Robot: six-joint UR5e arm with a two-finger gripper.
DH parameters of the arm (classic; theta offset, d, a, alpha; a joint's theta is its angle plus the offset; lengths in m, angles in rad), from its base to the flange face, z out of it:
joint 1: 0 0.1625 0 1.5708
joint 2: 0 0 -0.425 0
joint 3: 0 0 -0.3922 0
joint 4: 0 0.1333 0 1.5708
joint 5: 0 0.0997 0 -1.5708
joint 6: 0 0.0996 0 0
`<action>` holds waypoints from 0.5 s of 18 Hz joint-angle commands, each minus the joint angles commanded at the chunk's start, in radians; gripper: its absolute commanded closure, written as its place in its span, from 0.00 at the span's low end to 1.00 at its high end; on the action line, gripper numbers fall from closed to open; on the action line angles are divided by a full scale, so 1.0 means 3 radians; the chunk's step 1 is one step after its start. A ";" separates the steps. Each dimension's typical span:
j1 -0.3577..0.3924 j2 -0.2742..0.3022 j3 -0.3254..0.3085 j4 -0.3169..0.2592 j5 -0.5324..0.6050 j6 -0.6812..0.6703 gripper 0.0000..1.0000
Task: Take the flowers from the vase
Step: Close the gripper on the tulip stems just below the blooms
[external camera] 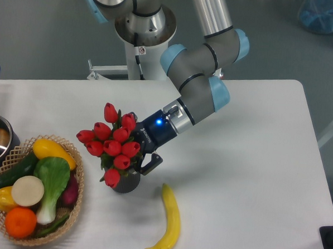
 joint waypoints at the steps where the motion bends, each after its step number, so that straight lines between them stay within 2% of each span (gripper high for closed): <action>1: 0.0000 0.0000 -0.0005 0.0000 -0.0005 0.0000 0.00; 4: 0.0000 0.0000 -0.0005 0.0000 -0.0031 0.0005 0.01; 6: 0.0000 0.0000 -0.0015 0.0005 -0.0041 0.0005 0.17; 8: 0.0005 0.0000 -0.0026 0.0005 -0.0082 0.0005 0.25; 9: 0.0005 0.0000 -0.0026 0.0005 -0.0092 0.0015 0.27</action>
